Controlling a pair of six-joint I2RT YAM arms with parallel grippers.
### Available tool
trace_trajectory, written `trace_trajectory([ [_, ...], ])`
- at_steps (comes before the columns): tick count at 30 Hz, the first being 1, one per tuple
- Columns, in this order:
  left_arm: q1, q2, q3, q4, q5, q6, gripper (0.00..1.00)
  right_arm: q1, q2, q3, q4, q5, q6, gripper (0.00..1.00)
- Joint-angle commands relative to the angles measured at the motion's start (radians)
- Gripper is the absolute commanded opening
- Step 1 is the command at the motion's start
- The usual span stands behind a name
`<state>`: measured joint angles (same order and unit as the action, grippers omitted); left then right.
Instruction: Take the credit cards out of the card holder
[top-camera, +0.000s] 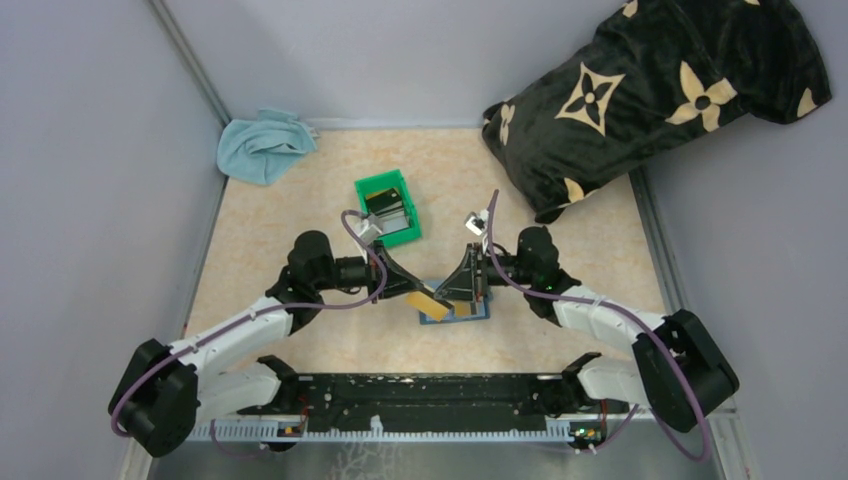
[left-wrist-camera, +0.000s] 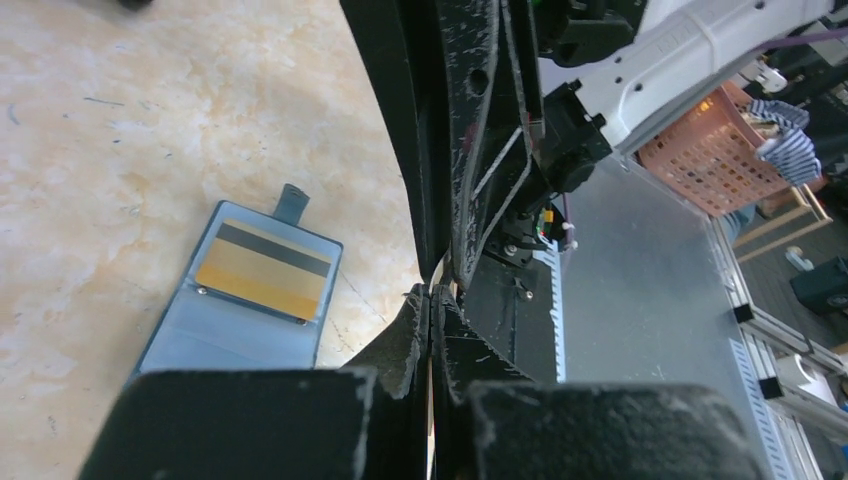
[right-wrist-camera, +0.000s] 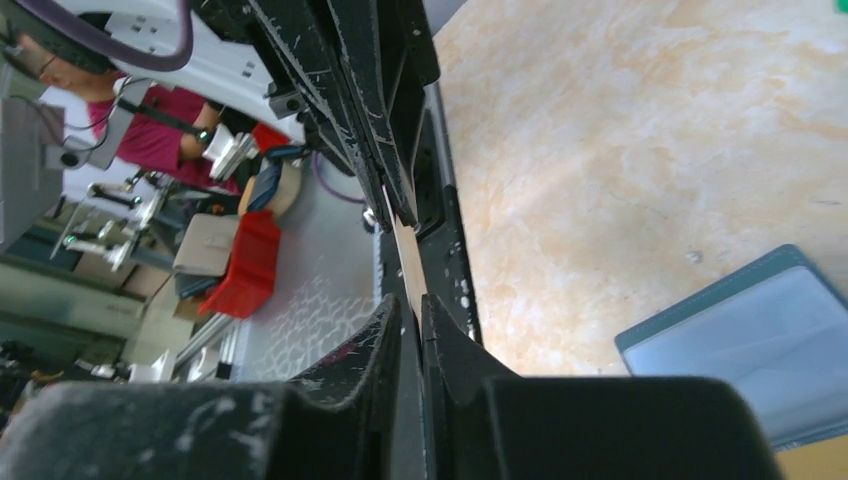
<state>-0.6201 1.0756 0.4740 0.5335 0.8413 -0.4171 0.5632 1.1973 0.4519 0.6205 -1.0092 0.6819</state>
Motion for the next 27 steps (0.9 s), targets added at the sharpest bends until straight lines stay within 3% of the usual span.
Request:
trace_trajectory([
  [1,0.0,-0.02,-0.021,0.03,-0.067,0.02,0.0,-0.019,-0.087,-0.012,0.053,0.122,-0.011,0.19],
  [6,0.002,-0.032,-0.044,0.097,-0.09,-0.021,0.0,-0.031,-0.128,-0.002,0.019,0.192,-0.047,0.36],
  [14,0.011,-0.087,-0.06,0.169,-0.116,-0.069,0.0,-0.038,-0.134,-0.035,0.038,0.194,-0.071,0.37],
  [22,0.011,-0.106,-0.046,0.145,-0.126,-0.057,0.0,-0.04,-0.146,-0.051,0.076,0.152,-0.065,0.27],
  [27,0.011,-0.11,-0.042,0.126,-0.145,-0.053,0.0,-0.04,-0.145,-0.058,0.075,0.154,-0.064,0.06],
])
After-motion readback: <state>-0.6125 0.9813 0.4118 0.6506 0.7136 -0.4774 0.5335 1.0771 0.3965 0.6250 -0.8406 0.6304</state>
